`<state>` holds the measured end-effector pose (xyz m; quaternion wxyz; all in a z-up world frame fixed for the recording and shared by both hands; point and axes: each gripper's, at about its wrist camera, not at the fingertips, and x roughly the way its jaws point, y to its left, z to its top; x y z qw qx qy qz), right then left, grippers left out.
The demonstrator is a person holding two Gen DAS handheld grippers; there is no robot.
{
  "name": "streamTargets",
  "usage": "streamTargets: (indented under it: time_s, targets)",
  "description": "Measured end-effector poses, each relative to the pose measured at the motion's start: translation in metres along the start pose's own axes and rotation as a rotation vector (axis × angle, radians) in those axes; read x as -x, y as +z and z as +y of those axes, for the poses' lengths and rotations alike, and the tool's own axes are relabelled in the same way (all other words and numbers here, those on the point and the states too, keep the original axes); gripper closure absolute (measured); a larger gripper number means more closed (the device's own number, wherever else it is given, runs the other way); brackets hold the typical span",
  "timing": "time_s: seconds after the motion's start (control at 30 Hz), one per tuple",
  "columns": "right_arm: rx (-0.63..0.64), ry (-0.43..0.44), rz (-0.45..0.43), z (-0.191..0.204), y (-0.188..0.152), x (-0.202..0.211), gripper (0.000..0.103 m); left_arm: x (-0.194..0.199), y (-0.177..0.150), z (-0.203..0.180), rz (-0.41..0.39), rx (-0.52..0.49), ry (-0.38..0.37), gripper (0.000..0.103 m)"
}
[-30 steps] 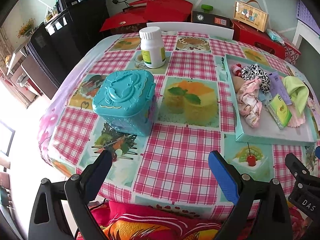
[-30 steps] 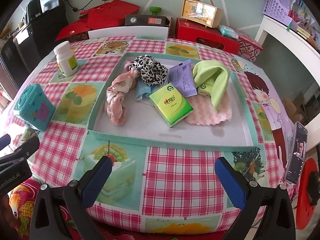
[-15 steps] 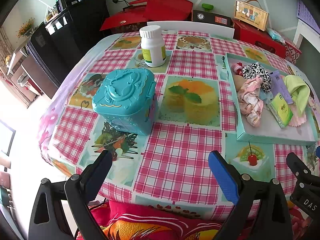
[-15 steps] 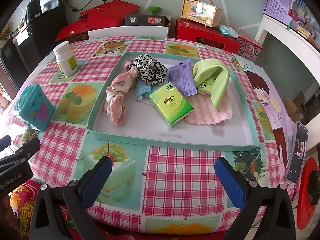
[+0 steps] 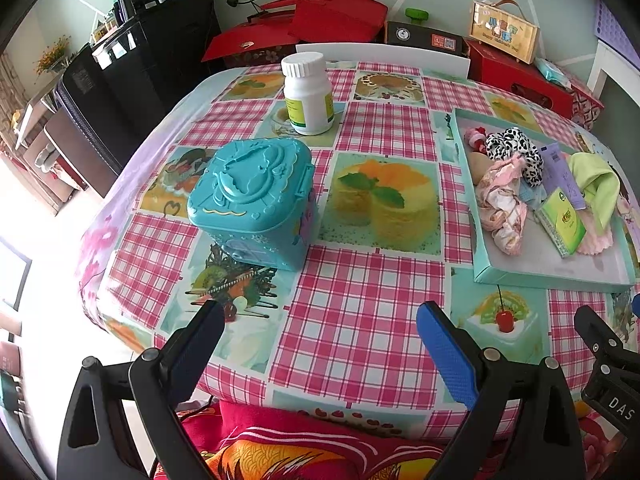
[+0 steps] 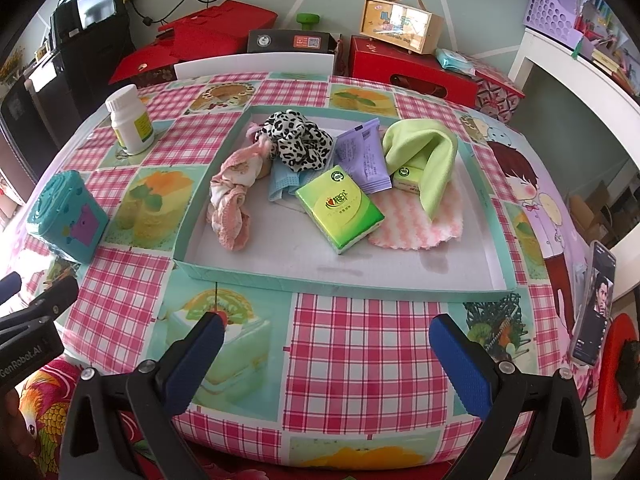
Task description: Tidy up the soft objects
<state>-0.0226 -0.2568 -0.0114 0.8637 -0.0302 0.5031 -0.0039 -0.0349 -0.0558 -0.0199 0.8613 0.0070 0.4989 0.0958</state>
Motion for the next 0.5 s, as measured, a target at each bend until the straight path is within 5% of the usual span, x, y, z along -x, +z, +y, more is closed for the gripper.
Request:
streamTargets:
  time_s: [0.5]
  targets:
    - [-0.001,0.001,0.0,-0.0004,0.0002,0.0006,0.0,0.0087,0.001,-0.0025,-0.033,-0.01,-0.009,0.006]
